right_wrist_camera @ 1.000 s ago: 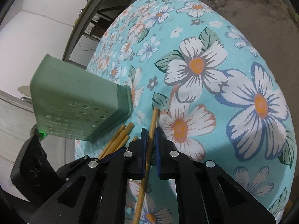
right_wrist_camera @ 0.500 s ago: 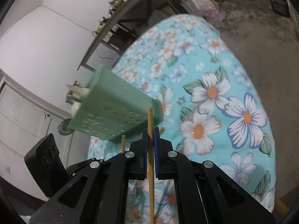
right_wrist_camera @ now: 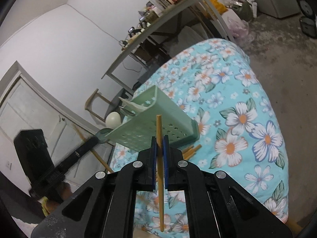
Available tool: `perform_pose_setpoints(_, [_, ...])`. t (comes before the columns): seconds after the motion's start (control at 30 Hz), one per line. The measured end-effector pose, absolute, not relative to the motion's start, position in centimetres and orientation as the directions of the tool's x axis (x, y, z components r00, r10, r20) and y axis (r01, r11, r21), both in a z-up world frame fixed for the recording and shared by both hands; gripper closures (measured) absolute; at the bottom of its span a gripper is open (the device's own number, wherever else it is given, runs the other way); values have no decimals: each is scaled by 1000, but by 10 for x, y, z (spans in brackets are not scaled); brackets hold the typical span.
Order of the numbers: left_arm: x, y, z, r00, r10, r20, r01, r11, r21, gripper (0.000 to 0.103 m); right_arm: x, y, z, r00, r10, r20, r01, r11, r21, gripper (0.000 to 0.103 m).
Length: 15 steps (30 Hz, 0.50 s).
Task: Organize utensils
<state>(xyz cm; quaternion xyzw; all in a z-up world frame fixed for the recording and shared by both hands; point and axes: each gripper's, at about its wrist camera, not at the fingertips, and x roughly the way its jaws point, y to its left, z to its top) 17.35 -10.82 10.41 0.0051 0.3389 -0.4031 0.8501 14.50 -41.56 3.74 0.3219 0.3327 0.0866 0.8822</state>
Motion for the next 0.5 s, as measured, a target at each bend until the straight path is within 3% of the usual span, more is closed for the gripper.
perform_pose_setpoints(0.37, [190, -62, 203, 588, -744, -317, 686, 667, -292, 97, 145, -417, 40, 764, 374, -526, 61, 769, 636, 99])
perform_pose_setpoints(0.5, [201, -53, 223, 635, -726, -262, 671, 687, -280, 97, 146, -420, 40, 764, 370, -529, 68, 768, 636, 99])
